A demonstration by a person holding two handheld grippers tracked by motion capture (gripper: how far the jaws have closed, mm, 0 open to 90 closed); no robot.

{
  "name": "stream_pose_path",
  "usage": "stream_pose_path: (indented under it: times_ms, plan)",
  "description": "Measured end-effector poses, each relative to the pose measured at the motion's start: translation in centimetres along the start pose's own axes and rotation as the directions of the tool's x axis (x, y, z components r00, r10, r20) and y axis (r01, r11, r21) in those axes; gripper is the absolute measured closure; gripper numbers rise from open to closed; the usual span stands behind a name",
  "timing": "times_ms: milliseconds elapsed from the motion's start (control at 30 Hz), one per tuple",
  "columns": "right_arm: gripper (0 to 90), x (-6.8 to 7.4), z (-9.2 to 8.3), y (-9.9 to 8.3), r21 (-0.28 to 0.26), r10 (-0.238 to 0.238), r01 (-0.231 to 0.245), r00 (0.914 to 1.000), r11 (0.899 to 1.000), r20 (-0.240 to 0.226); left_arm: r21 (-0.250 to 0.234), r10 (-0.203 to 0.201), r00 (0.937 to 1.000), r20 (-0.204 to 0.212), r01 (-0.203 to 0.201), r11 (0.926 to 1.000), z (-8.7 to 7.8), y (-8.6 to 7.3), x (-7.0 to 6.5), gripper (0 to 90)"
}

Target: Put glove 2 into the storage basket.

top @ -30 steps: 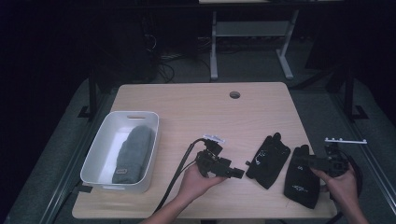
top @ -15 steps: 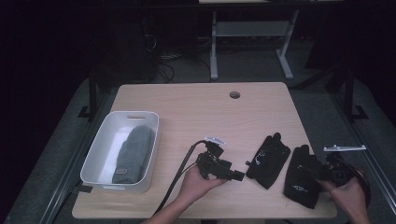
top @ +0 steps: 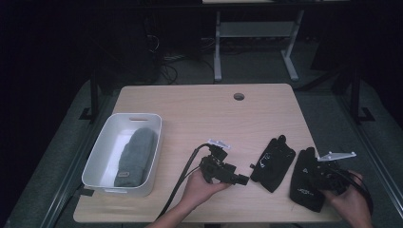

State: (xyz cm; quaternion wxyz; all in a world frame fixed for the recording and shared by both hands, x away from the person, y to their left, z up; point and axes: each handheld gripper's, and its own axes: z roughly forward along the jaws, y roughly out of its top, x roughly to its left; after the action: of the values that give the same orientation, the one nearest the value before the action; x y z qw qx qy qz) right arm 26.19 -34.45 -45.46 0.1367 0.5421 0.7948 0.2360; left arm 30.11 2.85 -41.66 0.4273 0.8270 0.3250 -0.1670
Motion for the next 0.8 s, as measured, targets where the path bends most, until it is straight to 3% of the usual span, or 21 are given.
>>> stream_pose_path:
  times_ms: [33,67,100,133,167,267,533,700,800]
  plan:
    - [52.6,0.0,0.0,0.0,0.0,0.0,0.0,1.0,1.0,0.0,-0.002,-0.001,1.0,0.0,0.001,1.0,0.0,0.0,0.0,22.6]
    - [59.0,0.1,0.0,0.1,0.001,-0.005,0.005,1.0,1.0,-0.004,-0.002,-0.001,1.0,0.0,0.001,1.0,0.0,0.0,0.0,22.6]
    - [59.0,0.1,0.0,0.1,0.001,-0.005,0.005,1.0,1.0,-0.004,0.0,0.0,1.0,0.001,0.0,1.0,0.0,0.0,0.0,22.6]
    - [66.4,0.2,-0.1,0.2,0.008,-0.009,0.01,0.9998,1.0,-0.016,0.001,0.002,1.0,0.001,-0.002,1.0,0.0,0.0,0.0,22.7]
    - [66.4,0.2,-0.1,0.2,0.008,-0.009,0.01,0.9998,1.0,-0.016,0.001,0.003,1.0,0.002,-0.003,1.0,0.0,0.0,-0.1,22.7]
    - [74.1,0.3,-0.1,0.2,0.011,0.022,-0.022,0.9991,1.0,-0.036,0.004,0.003,1.0,0.002,-0.003,1.0,0.1,-0.1,-0.1,22.7]
    - [76.3,0.1,-0.9,0.5,0.0,0.085,-0.085,0.994,0.996,-0.069,0.004,0.002,1.0,0.002,-0.002,1.0,0.0,0.0,-0.2,22.7]
    - [76.3,0.1,-1.7,1.1,-0.013,0.096,-0.097,0.9918,0.995,-0.085,0.007,0.005,1.0,0.0,-0.005,1.0,-0.2,0.1,-0.2,22.7]
    - [76.3,0.5,-2.6,2.1,-0.036,0.077,-0.08,0.9935,0.996,-0.084,0.002,0.007,1.0,-0.002,-0.007,1.0,-0.4,0.1,-0.2,22.7]
